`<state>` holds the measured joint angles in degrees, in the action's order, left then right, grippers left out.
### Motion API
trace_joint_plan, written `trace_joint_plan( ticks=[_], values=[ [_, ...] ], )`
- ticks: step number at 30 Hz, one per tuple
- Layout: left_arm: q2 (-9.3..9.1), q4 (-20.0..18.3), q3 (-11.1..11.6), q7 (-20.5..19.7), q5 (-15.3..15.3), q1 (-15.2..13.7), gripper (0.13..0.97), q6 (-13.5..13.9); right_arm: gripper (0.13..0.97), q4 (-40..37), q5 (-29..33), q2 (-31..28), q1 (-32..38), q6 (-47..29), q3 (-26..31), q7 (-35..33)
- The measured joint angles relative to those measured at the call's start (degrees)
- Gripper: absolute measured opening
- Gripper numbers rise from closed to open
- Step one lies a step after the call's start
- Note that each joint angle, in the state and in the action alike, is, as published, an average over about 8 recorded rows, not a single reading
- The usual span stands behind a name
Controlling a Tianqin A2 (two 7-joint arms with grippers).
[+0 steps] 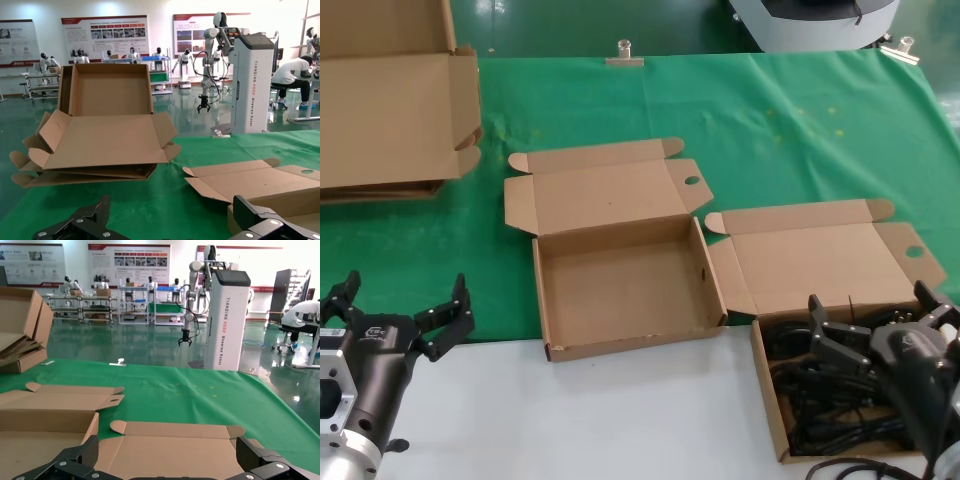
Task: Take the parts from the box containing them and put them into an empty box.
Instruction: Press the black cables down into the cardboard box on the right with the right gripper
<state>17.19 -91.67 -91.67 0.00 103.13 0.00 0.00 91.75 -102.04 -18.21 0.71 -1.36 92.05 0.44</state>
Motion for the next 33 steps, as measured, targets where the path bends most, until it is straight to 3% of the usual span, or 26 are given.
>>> trace_joint_plan(
  ticks=[9,18,26,33],
  values=[
    [0.0,0.0,0.0,0.0,0.0,0.0,0.807,0.0,0.966,0.0,0.0,0.0,0.0,0.0,0.0,0.0],
    [0.0,0.0,0.0,0.0,0.0,0.0,0.631,0.0,0.966,0.0,0.0,0.0,0.0,0.0,0.0,0.0],
    [0.0,0.0,0.0,0.0,0.0,0.0,0.423,0.0,0.966,0.29,0.11,0.09,-0.25,0.02,0.02,-0.11],
    [0.0,0.0,0.0,0.0,0.0,0.0,0.311,0.0,0.966,1.11,0.13,-0.23,-0.87,0.32,0.28,-0.17]
  ],
)
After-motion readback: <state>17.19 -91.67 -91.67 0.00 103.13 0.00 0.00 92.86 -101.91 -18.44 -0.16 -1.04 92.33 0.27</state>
